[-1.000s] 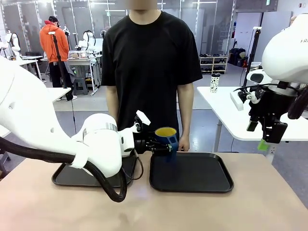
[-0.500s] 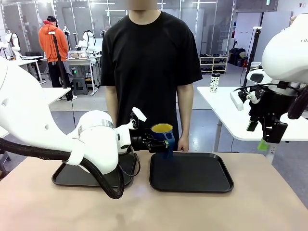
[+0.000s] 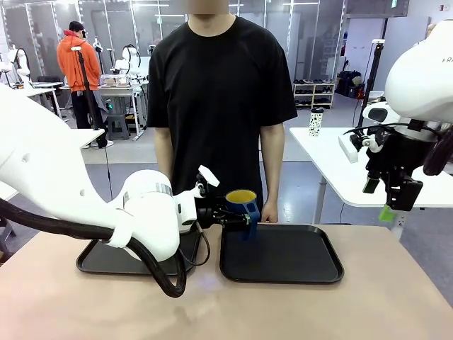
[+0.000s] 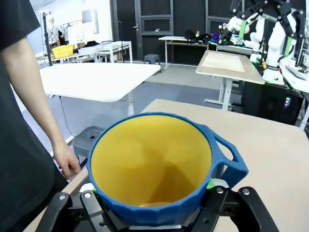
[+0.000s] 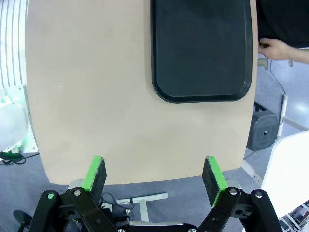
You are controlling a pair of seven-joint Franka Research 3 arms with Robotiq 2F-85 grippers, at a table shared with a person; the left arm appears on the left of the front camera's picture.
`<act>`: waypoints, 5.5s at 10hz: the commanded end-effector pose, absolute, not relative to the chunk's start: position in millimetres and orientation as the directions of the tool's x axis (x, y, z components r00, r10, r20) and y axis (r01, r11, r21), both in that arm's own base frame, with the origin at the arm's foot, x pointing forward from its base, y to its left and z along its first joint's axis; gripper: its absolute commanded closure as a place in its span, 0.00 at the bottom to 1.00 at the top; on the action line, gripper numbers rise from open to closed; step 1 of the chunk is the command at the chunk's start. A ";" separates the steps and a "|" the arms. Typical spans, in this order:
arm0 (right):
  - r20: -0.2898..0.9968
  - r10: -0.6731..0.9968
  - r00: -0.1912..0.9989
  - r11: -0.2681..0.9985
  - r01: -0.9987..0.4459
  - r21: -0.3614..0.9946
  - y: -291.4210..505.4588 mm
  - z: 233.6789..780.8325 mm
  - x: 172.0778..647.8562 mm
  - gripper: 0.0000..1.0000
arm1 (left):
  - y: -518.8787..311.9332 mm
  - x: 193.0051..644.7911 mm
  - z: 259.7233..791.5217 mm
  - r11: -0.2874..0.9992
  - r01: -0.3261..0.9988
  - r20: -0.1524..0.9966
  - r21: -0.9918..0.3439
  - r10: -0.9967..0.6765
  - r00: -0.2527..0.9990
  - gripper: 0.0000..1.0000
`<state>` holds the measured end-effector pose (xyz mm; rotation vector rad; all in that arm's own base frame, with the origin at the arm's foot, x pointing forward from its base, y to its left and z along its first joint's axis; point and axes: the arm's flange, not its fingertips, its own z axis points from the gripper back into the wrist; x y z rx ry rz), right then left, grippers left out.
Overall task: Sort and store the cups by type.
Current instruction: Pick up the Handle plastic cup and place it into the empty Flat Tray.
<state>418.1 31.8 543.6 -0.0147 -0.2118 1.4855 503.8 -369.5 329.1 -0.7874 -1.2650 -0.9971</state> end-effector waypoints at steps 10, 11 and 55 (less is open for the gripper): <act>0.118 0.989 0.089 0.105 -0.985 -0.139 32.1 544.0 417.1 0.00 | -421.7 535.9 244.7 0.385 0.919 0.974 0.087 -0.226 0.002 0.24; 0.118 0.989 0.089 0.105 -0.985 -0.139 32.1 544.0 417.1 0.00 | -421.5 537.0 239.9 0.374 0.923 0.974 0.091 -0.228 -0.004 0.24; 0.118 0.989 0.089 0.105 -0.985 -0.139 32.1 544.0 417.1 0.00 | -320.1 481.3 264.5 0.439 0.897 0.919 0.056 -0.375 0.126 0.00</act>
